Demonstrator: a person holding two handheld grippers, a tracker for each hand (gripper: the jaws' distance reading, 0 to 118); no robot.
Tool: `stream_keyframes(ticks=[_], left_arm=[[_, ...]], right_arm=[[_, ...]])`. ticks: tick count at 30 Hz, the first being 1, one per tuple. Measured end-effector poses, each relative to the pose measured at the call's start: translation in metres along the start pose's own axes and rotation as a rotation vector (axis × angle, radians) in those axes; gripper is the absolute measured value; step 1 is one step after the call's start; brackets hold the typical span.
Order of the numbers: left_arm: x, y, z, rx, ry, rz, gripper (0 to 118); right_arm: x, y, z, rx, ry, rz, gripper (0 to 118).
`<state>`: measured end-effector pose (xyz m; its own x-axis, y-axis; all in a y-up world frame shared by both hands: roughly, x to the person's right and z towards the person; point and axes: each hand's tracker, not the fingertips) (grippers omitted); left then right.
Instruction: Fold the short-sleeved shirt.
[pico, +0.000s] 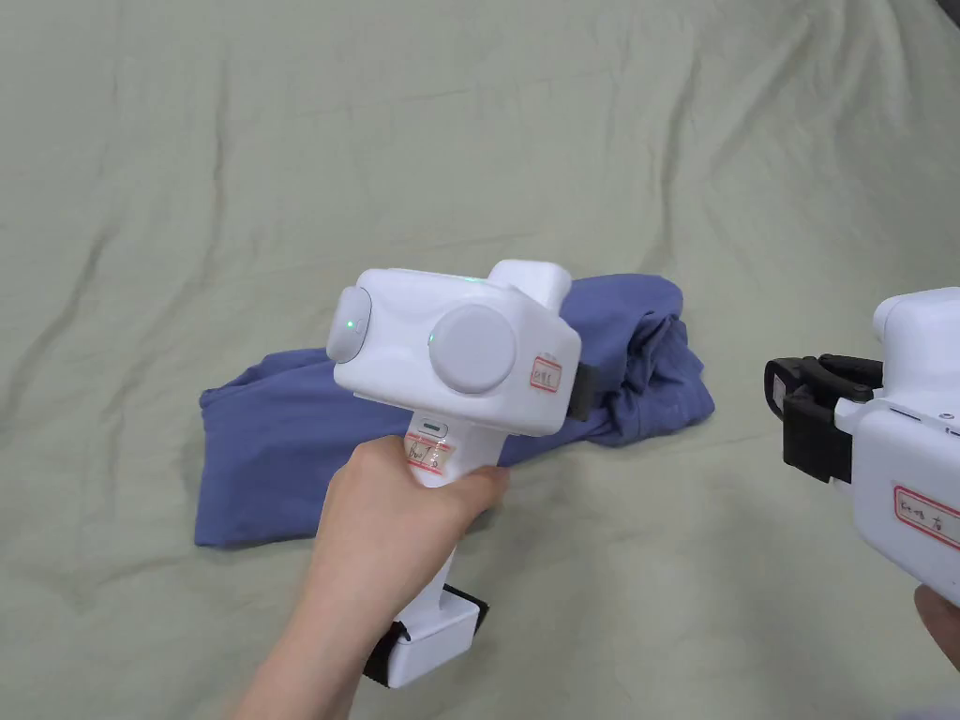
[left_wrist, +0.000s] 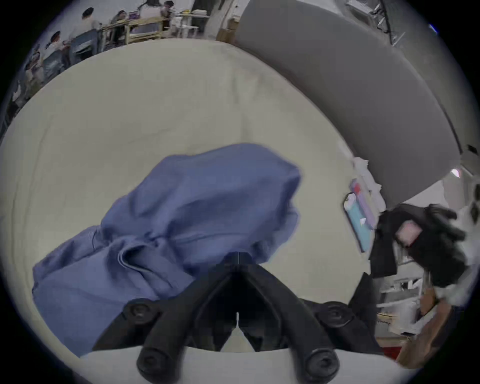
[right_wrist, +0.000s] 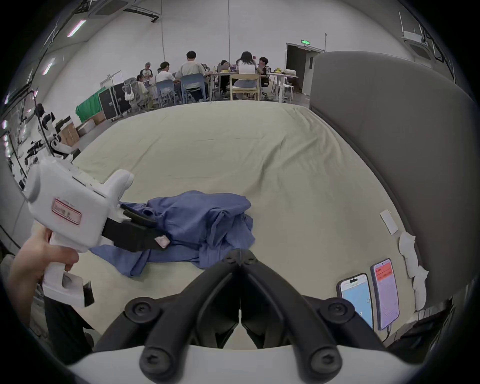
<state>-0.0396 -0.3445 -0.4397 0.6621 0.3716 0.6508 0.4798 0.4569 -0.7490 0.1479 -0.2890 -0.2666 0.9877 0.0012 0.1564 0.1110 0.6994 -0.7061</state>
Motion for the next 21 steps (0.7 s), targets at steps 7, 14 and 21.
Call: stream_keyframes(ticks=[7, 14, 21], left_arm=[[-0.035, -0.029, 0.124, 0.186, 0.211, 0.008, 0], [-0.167, -0.101, 0.153, 0.183, 0.411, 0.362, 105], [-0.179, -0.121, 0.075, 0.094, 0.295, 0.355, 100]], right_arm=[[-0.008, 0.007, 0.010, 0.023, 0.016, 0.009, 2], [-0.024, 0.005, 0.010, 0.014, 0.053, 0.040, 2], [-0.031, 0.002, 0.001, -0.030, 0.049, 0.063, 2]])
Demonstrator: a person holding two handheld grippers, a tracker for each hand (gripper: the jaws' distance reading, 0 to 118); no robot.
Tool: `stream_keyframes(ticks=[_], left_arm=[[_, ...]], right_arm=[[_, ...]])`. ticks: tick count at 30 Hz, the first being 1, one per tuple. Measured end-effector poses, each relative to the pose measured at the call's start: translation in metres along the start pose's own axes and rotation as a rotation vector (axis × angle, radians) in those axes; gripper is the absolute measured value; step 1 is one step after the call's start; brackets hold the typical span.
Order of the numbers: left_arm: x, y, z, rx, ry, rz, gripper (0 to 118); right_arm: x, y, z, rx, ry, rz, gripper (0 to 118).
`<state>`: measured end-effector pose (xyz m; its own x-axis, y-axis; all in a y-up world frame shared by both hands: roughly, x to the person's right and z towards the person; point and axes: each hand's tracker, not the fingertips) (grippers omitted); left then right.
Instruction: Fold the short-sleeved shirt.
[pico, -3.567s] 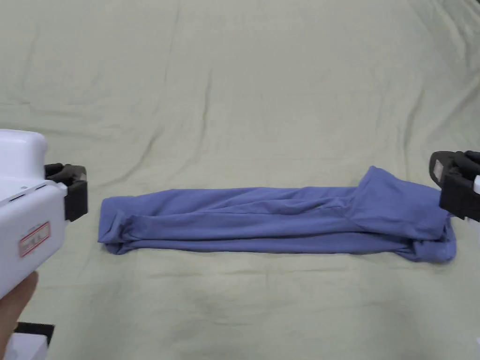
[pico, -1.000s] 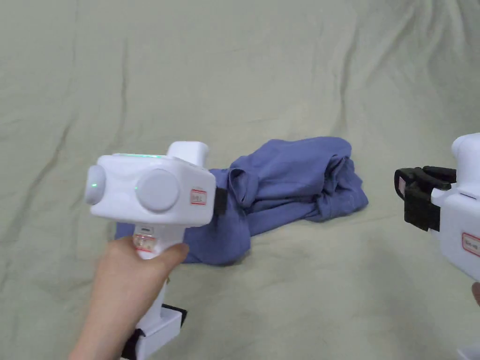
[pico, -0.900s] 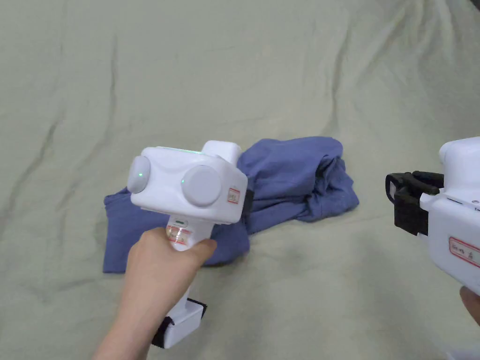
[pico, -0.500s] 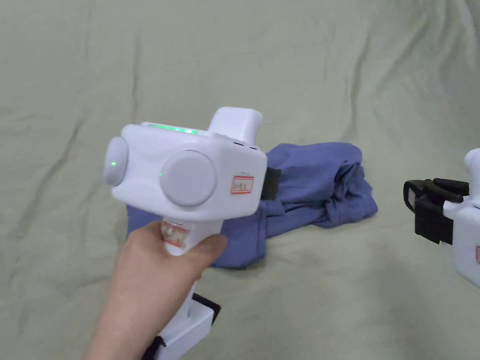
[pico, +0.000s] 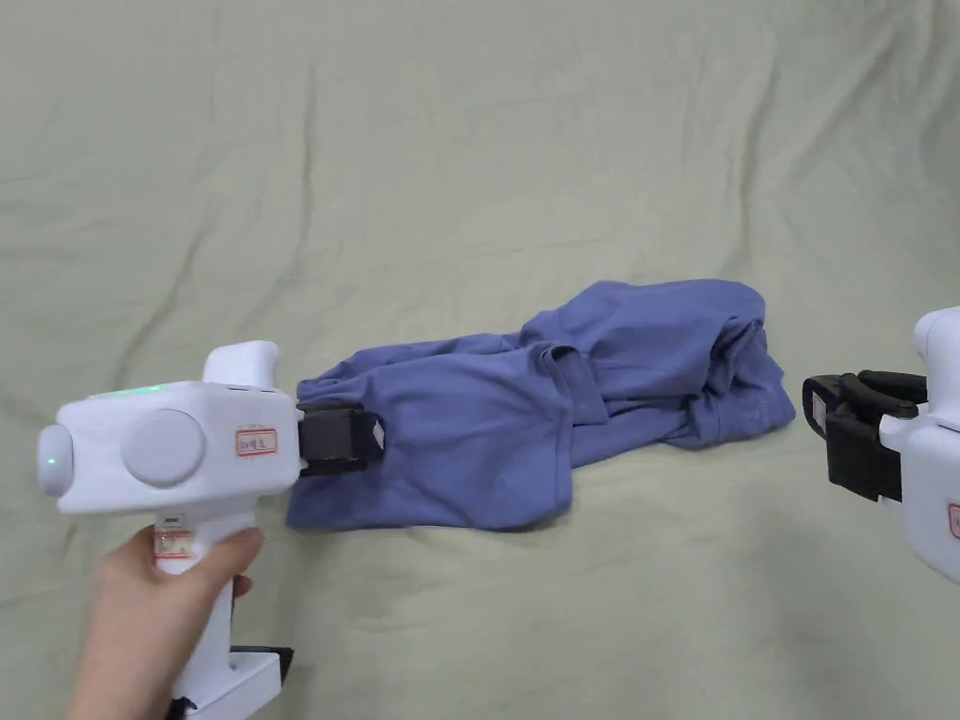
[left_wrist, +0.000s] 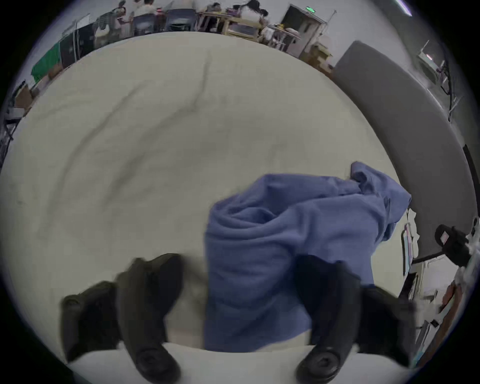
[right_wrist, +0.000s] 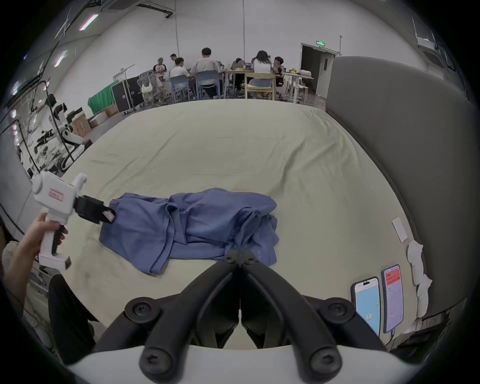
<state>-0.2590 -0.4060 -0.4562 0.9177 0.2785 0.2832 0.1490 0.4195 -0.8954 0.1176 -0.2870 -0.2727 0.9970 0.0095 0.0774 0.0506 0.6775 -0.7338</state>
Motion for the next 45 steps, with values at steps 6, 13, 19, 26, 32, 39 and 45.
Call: stream_keyframes(ticks=[6, 13, 19, 26, 32, 39, 45], left_arm=[[-0.016, 0.003, 0.024, 0.045, -0.009, 0.031, 23], [-0.041, 0.010, 0.082, 0.047, 0.012, 0.098, 17], [-0.088, 0.006, 0.146, 0.135, 0.090, 0.300, 17], [-0.013, 0.038, 0.131, 0.135, 0.011, 0.198, 17], [0.095, 0.080, 0.046, 0.037, -0.189, 0.060, 17], [0.138, 0.076, -0.023, -0.078, -0.253, 0.132, 27], [0.133, 0.078, 0.061, 0.131, -0.229, -0.068, 102]], right_arm=[[0.004, -0.002, -0.003, -0.017, -0.023, 0.011, 2], [0.001, 0.002, -0.002, -0.003, -0.005, 0.002, 2], [-0.001, 0.005, -0.003, 0.022, 0.026, 0.001, 2], [0.006, 0.004, -0.011, 0.024, 0.059, -0.031, 2], [0.027, -0.004, -0.006, 0.024, 0.034, -0.068, 2], [0.056, -0.018, -0.001, -0.001, -0.021, -0.132, 2], [0.059, -0.022, -0.004, -0.012, -0.019, -0.146, 2]])
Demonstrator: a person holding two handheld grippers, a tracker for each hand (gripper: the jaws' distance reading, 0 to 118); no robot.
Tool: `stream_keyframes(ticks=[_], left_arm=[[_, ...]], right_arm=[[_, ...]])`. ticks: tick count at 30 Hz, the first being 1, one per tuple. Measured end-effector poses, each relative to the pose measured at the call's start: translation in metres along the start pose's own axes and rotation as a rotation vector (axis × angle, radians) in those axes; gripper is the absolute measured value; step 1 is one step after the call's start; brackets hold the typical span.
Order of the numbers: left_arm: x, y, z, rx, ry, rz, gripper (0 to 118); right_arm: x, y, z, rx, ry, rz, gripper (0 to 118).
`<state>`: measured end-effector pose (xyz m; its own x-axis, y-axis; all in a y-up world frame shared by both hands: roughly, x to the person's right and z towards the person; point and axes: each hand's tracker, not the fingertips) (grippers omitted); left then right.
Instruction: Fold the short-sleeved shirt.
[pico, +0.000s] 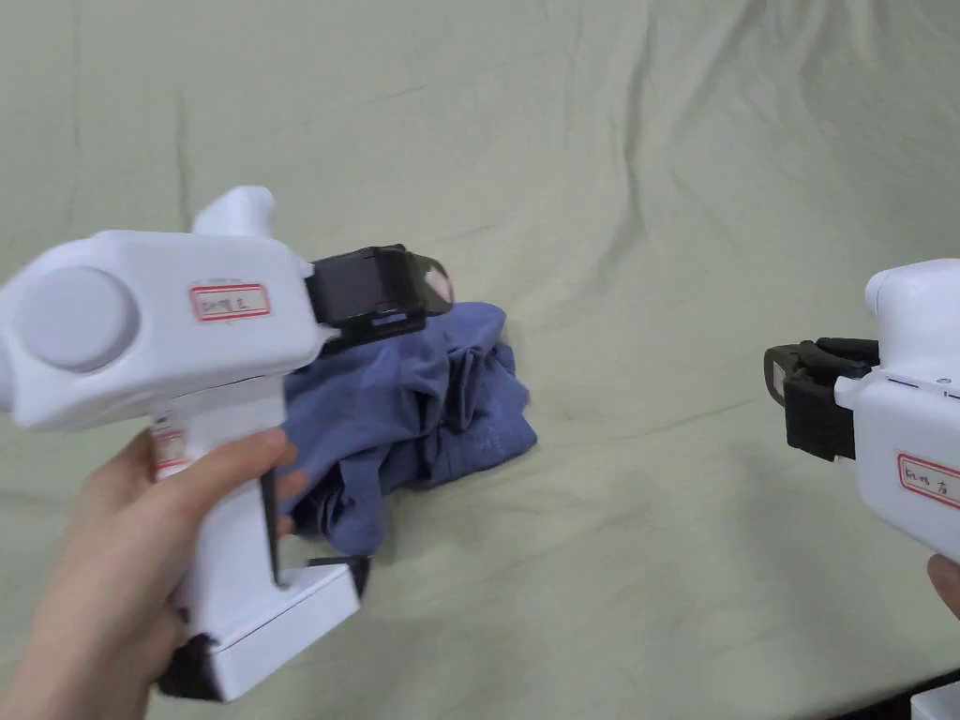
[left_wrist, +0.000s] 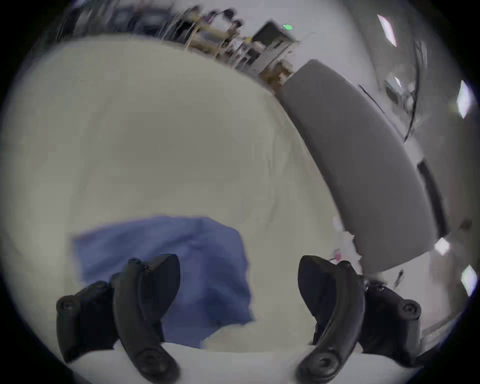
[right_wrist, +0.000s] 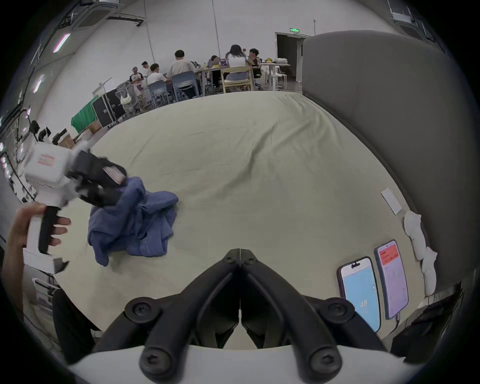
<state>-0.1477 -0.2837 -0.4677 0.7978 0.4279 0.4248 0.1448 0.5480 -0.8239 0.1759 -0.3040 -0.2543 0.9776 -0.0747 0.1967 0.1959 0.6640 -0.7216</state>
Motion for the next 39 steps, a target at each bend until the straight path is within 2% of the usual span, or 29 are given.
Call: stream_keyframes(ticks=[2, 3, 4, 5, 7, 8, 10, 12, 18, 20, 24, 30, 35, 37, 39], left_arm=[[0.000, 0.000, 0.027, 0.038, 0.182, -0.124, 101], [-0.001, -0.002, 0.031, 0.003, 0.259, -0.155, 91], [-0.004, -0.005, 0.028, -0.022, 0.303, -0.185, 37], [-0.004, -0.007, 0.017, -0.054, 0.334, -0.228, 0], [-0.004, -0.015, -0.015, -0.067, 0.346, -0.209, 0], [-0.002, -0.018, -0.036, -0.165, 0.291, -0.207, 0], [0.011, -0.027, -0.076, -0.210, 0.184, -0.198, 0], [0.032, -0.035, -0.107, -0.240, 0.193, -0.246, 0], [0.066, -0.030, -0.139, -0.264, 0.097, -0.345, 0], [0.066, -0.028, -0.129, -0.262, 0.066, -0.340, 0], [0.054, -0.023, -0.060, -0.159, -0.012, -0.289, 0], [-0.006, -0.028, 0.063, 0.029, 0.178, -0.208, 0], [-0.062, -0.040, 0.080, 0.013, 0.236, -0.071, 0], [-0.074, -0.048, 0.071, -0.005, 0.218, -0.040, 0], [-0.085, -0.054, 0.057, -0.025, 0.174, 0.017, 0]], right_arm=[[-0.002, 0.001, -0.002, -0.001, 0.006, 0.003, 2], [-0.004, 0.001, -0.003, -0.002, 0.009, 0.006, 2], [-0.005, 0.001, -0.004, -0.002, 0.012, 0.012, 2], [-0.007, 0.001, -0.004, -0.004, 0.013, 0.018, 2], [-0.010, 0.002, -0.005, -0.006, 0.014, 0.024, 2], [-0.011, 0.001, -0.003, -0.007, 0.013, 0.026, 2], [-0.011, 0.000, -0.002, -0.012, 0.007, 0.032, 2], [-0.010, -0.001, -0.003, -0.033, -0.010, 0.039, 2], [-0.005, -0.002, -0.004, -0.049, -0.024, 0.029, 2], [-0.008, 0.001, -0.002, -0.044, -0.020, 0.029, 2], [-0.023, 0.017, 0.003, -0.013, 0.013, 0.059, 2], [-0.085, 0.058, -0.006, 0.056, 0.130, 0.186, 2], [-0.141, 0.066, -0.071, -0.048, 0.235, 0.260, 2], [-0.157, 0.056, -0.099, -0.106, 0.214, 0.312, 2], [-0.162, 0.047, -0.130, -0.157, 0.189, 0.322, 2]])
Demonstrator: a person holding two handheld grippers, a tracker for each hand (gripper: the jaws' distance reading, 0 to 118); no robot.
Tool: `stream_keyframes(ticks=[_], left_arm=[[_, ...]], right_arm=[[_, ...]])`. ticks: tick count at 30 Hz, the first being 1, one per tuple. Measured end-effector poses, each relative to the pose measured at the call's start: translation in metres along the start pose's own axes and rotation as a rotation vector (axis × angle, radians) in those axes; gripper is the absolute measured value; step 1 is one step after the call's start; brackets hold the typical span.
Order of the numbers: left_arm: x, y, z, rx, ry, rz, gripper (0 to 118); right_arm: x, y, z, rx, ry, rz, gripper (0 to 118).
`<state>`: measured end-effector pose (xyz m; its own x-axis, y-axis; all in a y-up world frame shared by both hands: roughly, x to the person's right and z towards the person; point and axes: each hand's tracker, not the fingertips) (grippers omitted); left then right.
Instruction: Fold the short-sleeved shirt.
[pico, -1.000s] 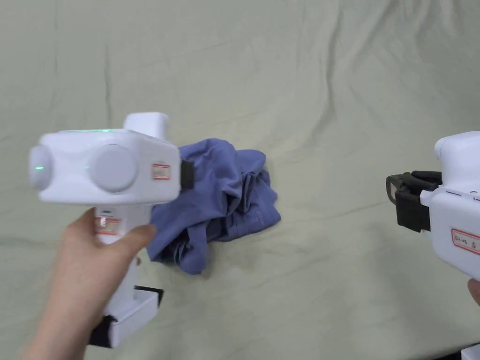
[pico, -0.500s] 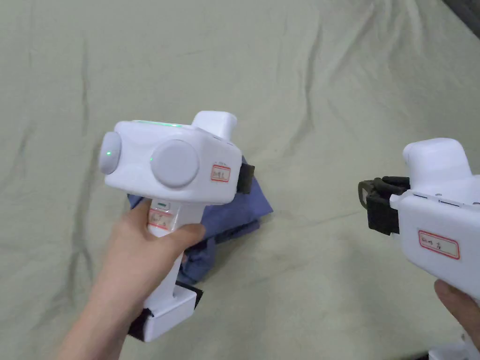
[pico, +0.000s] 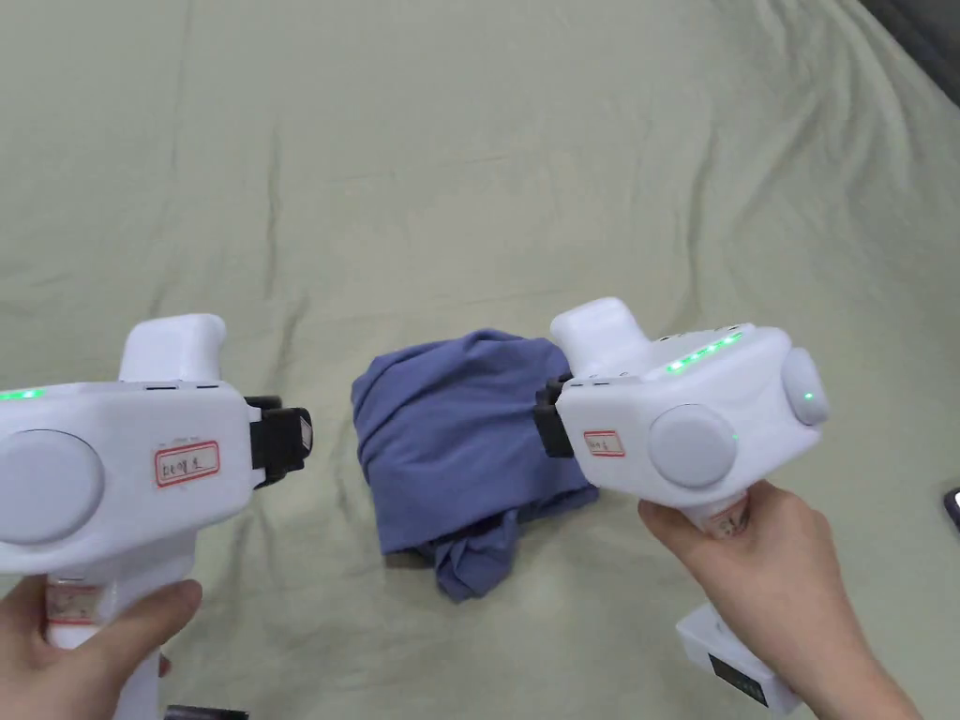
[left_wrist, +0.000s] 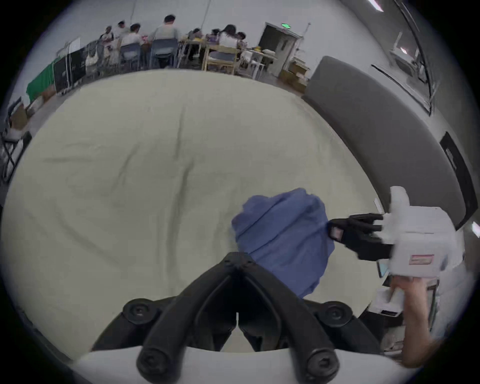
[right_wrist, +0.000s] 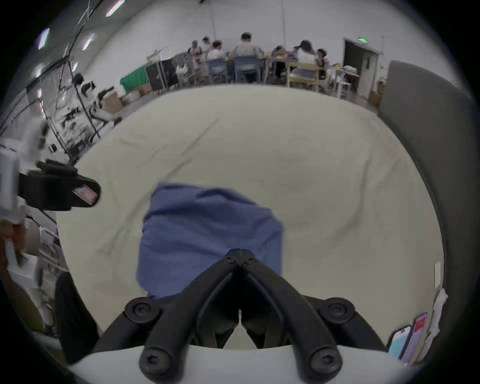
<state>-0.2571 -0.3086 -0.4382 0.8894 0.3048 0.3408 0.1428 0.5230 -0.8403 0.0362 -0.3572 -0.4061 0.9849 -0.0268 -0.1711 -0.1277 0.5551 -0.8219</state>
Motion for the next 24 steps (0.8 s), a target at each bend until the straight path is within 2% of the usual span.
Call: stream_keyframes(ticks=[3, 5, 6, 7, 8, 12, 15, 18, 19, 20, 21, 23, 24], left_arm=[[-0.007, -0.004, -0.030, -0.032, -0.109, 0.097, 0], [-0.012, -0.005, -0.050, -0.046, -0.182, 0.151, 1], [-0.012, -0.006, -0.059, -0.046, -0.196, 0.162, 21], [-0.012, -0.005, -0.065, -0.050, -0.187, 0.153, 78], [-0.012, -0.006, -0.072, -0.077, -0.238, 0.173, 102], [-0.018, -0.011, -0.085, 0.003, -0.355, 0.294, 103], [-0.010, -0.014, -0.111, -0.007, -0.369, 0.278, 105], [0.010, -0.015, -0.143, -0.134, -0.430, 0.216, 105], [0.013, -0.016, -0.146, -0.137, -0.432, 0.205, 94], [0.013, -0.015, -0.141, -0.091, -0.379, 0.178, 64], [0.007, -0.010, -0.137, -0.083, -0.353, 0.169, 47], [-0.014, -0.011, -0.138, -0.133, -0.459, 0.276, 41], [-0.017, -0.008, -0.135, -0.140, -0.450, 0.259, 40]], right_arm=[[0.013, -0.009, -0.050, -0.097, -0.002, -0.046, 2], [0.022, -0.007, -0.047, -0.042, 0.048, -0.096, 2], [0.025, -0.003, -0.043, -0.067, 0.061, -0.103, 2], [0.026, -0.002, -0.042, -0.069, 0.063, -0.086, 2], [0.028, -0.003, -0.043, -0.074, 0.073, -0.083, 2], [0.036, -0.005, -0.039, -0.071, 0.116, -0.117, 2], [0.035, -0.005, -0.039, -0.067, 0.119, -0.114, 2], [0.035, -0.004, -0.039, -0.066, 0.123, -0.107, 2], [0.036, -0.004, -0.039, -0.066, 0.128, -0.113, 2], [0.036, -0.004, -0.038, -0.066, 0.130, -0.117, 2], [0.035, -0.004, -0.037, -0.064, 0.128, -0.118, 2], [0.032, -0.003, -0.032, -0.041, 0.152, -0.129, 2], [0.028, -0.002, -0.031, -0.036, 0.146, -0.124, 2]])
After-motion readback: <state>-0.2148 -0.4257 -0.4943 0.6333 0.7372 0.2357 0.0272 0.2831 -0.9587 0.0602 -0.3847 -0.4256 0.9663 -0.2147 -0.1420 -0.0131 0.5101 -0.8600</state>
